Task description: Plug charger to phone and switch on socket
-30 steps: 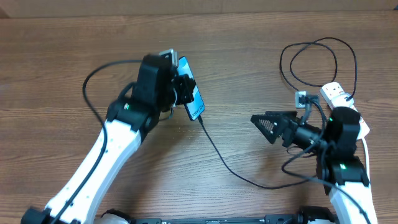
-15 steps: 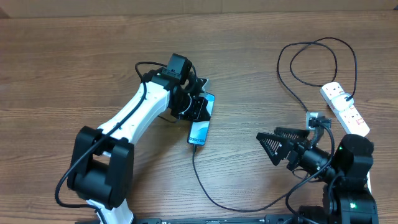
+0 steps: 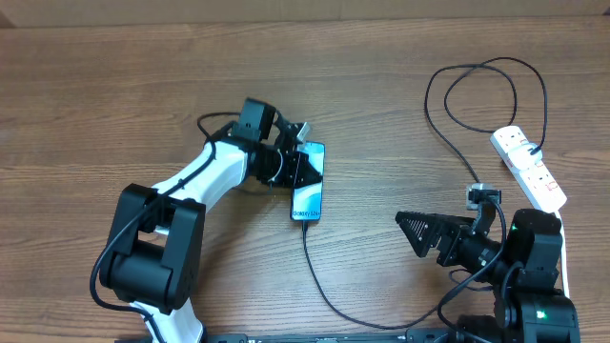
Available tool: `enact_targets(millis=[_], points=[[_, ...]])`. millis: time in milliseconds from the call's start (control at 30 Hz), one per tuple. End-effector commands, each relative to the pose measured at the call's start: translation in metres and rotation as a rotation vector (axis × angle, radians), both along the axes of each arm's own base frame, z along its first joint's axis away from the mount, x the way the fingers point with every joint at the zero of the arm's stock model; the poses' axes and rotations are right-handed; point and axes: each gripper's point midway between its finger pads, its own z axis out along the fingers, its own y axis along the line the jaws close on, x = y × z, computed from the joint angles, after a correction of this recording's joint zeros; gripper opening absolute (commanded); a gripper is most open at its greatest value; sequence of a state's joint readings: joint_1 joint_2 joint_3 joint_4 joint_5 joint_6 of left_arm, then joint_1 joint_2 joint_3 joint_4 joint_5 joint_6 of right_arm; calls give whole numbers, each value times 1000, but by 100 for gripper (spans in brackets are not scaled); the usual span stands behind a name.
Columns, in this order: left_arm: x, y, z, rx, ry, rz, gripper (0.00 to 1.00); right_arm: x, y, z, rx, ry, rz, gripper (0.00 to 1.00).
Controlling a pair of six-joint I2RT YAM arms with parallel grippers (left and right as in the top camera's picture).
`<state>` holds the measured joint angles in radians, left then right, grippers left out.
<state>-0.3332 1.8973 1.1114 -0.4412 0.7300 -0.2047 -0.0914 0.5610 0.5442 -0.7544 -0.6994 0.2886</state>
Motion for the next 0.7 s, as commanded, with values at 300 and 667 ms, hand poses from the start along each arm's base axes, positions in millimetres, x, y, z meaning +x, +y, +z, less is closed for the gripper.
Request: enact_targets(millis=[300,667], points=[[-9,5,-3,-28,91,46,4,2,-6,2,-26,-7,-31,100],[-14,7,-5,-17,130,58,4,2,-6,2,-26,-6,-31,100]])
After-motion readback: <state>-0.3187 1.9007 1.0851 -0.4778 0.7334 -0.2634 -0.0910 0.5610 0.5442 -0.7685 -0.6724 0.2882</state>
